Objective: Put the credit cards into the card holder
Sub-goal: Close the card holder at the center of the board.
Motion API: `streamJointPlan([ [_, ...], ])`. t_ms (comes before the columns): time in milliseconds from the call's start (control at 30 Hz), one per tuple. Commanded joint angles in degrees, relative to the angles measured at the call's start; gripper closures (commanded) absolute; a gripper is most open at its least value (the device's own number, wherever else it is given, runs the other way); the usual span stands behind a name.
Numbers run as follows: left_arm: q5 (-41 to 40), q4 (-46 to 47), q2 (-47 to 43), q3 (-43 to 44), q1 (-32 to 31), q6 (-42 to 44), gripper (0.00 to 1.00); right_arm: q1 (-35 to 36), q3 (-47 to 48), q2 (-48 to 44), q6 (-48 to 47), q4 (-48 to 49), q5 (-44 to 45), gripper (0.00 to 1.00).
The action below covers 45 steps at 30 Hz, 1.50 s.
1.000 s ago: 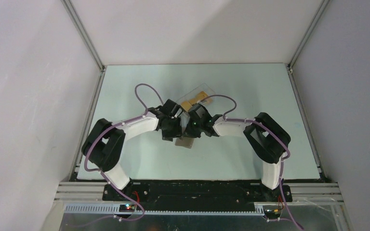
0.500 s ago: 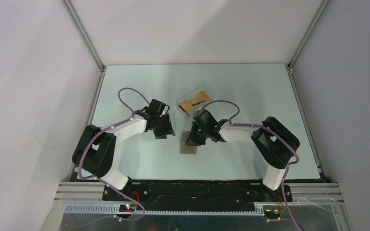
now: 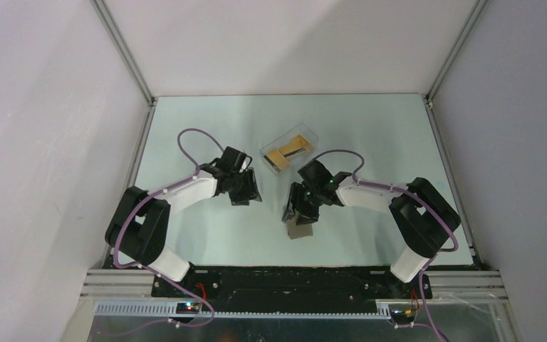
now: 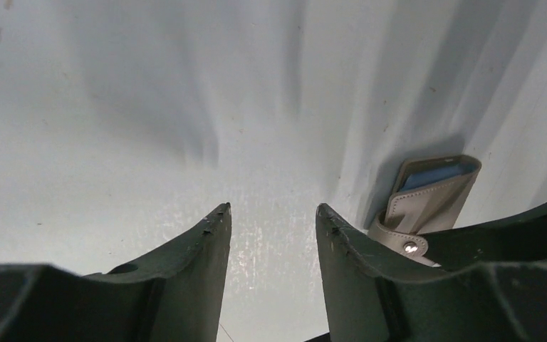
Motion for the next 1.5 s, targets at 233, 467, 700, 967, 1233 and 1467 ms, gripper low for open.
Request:
streamJointPlan([
  [233,3.59,3.04,0.27,2.45,-8.30,-1.09,0.46,-7.19,-0.11,-10.41,-4.72,-6.32,-8.65,0.32],
  [467,6.29,8.54,2.42,1.20,-10.14,-4.55,0.45,-13.46,-1.33,-13.46,-13.51,-13.31,-9.25,0.29],
  [700,9.93,14.50,5.70,0.36,-10.35,-7.32,0.45,-18.31,-5.55,-9.23,-17.62,-12.69,-10.89,0.29],
  [967,10.61,16.05,5.99,-1.82,-10.40,-8.30,0.45,-16.53,-5.18,0.84,-15.22,-4.87,-14.37,0.31],
  [1233,9.95,16.12,4.81,-3.15,-10.40,-8.16,0.46,-15.08,-2.39,5.75,-12.93,-4.09,-10.39,0.42],
  [1467,9.71,16.03,2.70,-4.56,-10.35,-8.69,0.42,-15.00,-0.49,9.11,-12.50,-5.48,-7.16,0.61],
])
